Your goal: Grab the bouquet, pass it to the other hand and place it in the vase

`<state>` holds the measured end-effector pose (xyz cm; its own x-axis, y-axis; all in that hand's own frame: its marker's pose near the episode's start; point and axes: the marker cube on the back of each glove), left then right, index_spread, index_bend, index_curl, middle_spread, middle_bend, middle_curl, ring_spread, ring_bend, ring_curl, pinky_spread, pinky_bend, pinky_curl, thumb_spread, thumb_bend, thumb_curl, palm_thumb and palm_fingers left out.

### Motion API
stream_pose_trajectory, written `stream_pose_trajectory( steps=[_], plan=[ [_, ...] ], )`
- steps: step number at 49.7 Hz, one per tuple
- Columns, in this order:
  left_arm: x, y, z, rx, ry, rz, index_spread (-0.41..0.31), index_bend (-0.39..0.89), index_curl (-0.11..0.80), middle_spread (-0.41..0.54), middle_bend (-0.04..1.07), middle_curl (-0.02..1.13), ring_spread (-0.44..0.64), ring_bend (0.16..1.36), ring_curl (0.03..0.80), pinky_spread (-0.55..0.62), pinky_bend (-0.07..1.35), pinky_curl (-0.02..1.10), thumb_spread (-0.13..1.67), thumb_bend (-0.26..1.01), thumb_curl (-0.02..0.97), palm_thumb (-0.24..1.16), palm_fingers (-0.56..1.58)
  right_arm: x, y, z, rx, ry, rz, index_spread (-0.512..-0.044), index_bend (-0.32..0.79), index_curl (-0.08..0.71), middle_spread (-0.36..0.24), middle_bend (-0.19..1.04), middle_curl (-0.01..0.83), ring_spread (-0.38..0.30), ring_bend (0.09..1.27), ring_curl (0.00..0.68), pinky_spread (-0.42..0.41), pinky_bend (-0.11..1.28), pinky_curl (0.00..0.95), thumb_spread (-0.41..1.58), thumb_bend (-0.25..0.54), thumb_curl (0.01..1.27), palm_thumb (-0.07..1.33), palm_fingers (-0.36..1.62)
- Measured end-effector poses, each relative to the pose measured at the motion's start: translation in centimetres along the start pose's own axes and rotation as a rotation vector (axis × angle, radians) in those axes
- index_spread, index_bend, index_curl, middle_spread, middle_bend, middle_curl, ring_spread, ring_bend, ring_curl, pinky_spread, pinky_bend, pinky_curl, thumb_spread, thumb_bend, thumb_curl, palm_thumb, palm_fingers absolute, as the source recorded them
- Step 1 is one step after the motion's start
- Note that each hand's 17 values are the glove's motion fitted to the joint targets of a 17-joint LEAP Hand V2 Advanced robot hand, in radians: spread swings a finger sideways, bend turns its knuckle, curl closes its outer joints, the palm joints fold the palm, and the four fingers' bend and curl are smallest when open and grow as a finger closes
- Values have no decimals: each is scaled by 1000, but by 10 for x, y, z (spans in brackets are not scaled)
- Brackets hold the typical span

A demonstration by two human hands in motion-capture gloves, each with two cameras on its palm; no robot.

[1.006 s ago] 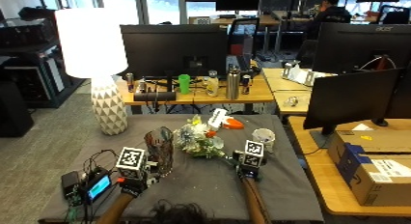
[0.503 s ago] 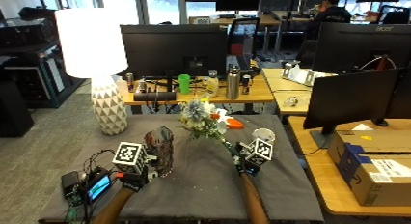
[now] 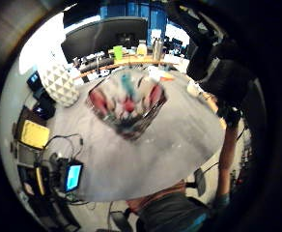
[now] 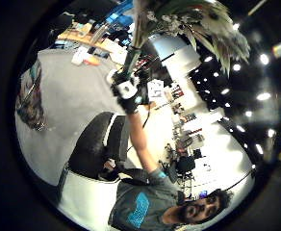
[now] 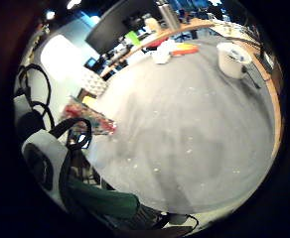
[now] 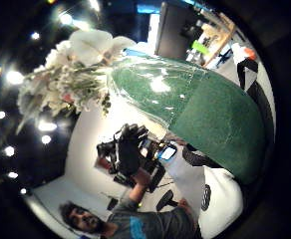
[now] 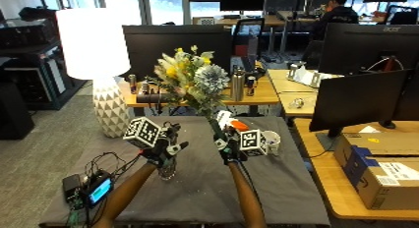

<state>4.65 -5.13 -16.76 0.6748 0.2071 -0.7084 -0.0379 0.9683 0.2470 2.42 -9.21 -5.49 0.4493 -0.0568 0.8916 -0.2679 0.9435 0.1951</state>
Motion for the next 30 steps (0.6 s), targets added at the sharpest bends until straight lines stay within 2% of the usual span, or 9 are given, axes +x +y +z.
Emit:
stream_pose_trajectory(
  steps=[9, 13, 15, 18, 19, 20, 23, 27, 30],
  plan=[
    [34, -37, -3, 62, 309, -1, -46, 92, 264, -36, 185, 351, 32, 624, 336, 102, 412, 401, 1041, -7, 300, 317, 579, -39, 7, 44, -74, -151, -134, -247, 191, 530, -173, 714, 591, -201, 982, 543, -290, 730, 482, 604, -28, 696, 951, 1370],
    [43, -42, -11, 100, 344, 24, -18, 74, 249, -33, 190, 358, 27, 639, 342, 89, 420, 404, 1025, -5, 311, 363, 562, -55, 15, 57, -111, -204, -144, -247, 190, 535, -174, 718, 594, -201, 984, 542, -290, 731, 483, 607, -29, 701, 948, 1368],
    [54, -43, -17, 134, 370, 106, -15, 84, 245, -36, 192, 362, 25, 639, 342, 89, 424, 406, 1024, -19, 312, 360, 565, -62, 18, 64, -125, -228, -152, -248, 189, 537, -174, 719, 595, -201, 985, 542, -290, 731, 483, 607, -28, 702, 949, 1367],
    [68, -50, -24, 213, 456, 389, -2, 82, 235, -32, 193, 365, 18, 646, 344, 80, 423, 407, 1011, -15, 321, 397, 555, -68, 20, 76, -148, -272, -174, -248, 189, 541, -174, 720, 597, -201, 987, 541, -290, 732, 484, 609, -29, 705, 946, 1366],
    [67, -53, -24, 223, 488, 431, 0, 77, 231, -35, 189, 366, 3, 655, 346, 66, 431, 409, 1007, -6, 327, 420, 564, -70, 21, 81, -161, -289, -174, -248, 186, 541, -171, 721, 597, -201, 988, 541, -290, 733, 484, 609, -29, 706, 946, 1365],
    [62, -55, -21, 217, 515, 411, -3, 85, 231, -46, 192, 368, -16, 657, 345, 49, 439, 409, 1002, -4, 332, 437, 601, -72, 23, 85, -174, -307, -169, -248, 186, 542, -170, 721, 598, -201, 988, 541, -290, 734, 484, 611, -31, 705, 943, 1364],
    [45, -56, -13, 180, 543, 238, -40, 109, 234, -79, 196, 368, -58, 650, 336, 4, 445, 401, 995, 1, 344, 490, 694, -77, 27, 93, -202, -345, -147, -248, 185, 545, -170, 725, 599, -201, 990, 541, -290, 735, 485, 612, -30, 707, 941, 1363],
    [44, -56, -17, 191, 520, 241, -92, 135, 246, -131, 185, 370, -120, 639, 336, -72, 459, 399, 997, 8, 357, 556, 818, -78, 28, 104, -221, -386, -157, -248, 186, 548, -169, 727, 600, -201, 990, 539, -290, 737, 486, 614, -29, 709, 940, 1361],
    [35, -54, -12, 129, 595, 109, -128, 140, 255, -174, 177, 368, -166, 620, 330, -125, 466, 395, 1013, 14, 364, 602, 903, -77, 30, 115, -233, -393, -164, -248, 185, 551, -168, 728, 601, -202, 991, 539, -290, 738, 486, 615, -29, 710, 940, 1360]
  ],
)
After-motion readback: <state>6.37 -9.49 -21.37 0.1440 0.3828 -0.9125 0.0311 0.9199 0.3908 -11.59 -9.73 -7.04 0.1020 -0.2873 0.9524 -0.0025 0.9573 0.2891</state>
